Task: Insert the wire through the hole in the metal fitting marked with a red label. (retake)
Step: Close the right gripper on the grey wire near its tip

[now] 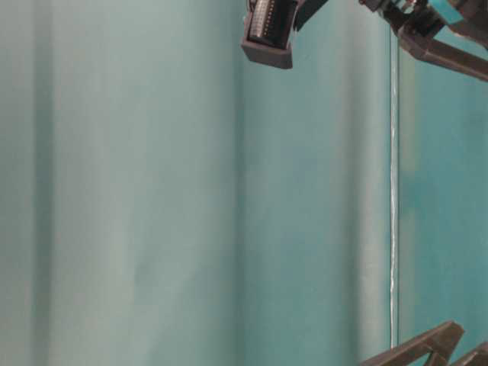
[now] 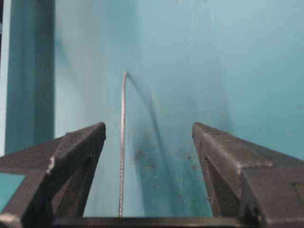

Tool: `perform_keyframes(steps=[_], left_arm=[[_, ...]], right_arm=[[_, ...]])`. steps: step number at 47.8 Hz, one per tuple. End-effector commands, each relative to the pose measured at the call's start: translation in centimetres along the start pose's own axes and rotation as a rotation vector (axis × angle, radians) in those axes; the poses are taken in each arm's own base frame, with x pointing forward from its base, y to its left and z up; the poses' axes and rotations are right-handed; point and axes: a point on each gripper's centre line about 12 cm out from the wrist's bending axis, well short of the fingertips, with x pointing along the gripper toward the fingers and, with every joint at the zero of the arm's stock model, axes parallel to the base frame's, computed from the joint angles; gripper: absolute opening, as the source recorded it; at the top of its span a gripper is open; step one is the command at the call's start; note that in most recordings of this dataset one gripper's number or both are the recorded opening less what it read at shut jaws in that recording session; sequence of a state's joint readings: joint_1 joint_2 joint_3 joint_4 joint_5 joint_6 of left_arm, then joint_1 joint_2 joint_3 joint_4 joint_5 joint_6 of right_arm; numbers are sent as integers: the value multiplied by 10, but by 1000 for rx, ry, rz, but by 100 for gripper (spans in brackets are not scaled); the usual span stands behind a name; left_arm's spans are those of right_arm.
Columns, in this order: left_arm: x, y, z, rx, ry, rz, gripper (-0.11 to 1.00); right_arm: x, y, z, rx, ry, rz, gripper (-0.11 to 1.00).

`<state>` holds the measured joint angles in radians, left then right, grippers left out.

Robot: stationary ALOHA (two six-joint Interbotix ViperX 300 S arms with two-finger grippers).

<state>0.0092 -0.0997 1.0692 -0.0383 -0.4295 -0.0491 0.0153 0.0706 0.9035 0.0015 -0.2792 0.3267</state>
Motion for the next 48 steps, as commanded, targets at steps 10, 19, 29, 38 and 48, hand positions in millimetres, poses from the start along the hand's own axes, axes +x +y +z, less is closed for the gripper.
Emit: perform_keyframes(steps=[10,19,29,38,48], left_arm=[[0,5,7,-10,-26,14,84],[0,6,7,-10,-27,15,84],[0,5,8,-10,-30,15,84],[0,5,8,-10,-30,15,84],[0,5,9,-10,-32,15,84]], right_arm=[[-1,0,8,7,-23,3,68],[-1,0,6,7,-19,1,18],[-1,0,5,7,-18,1,3],[-2,0,7,7,-22,2,3],[-4,2,11,7,-35,6,3]])
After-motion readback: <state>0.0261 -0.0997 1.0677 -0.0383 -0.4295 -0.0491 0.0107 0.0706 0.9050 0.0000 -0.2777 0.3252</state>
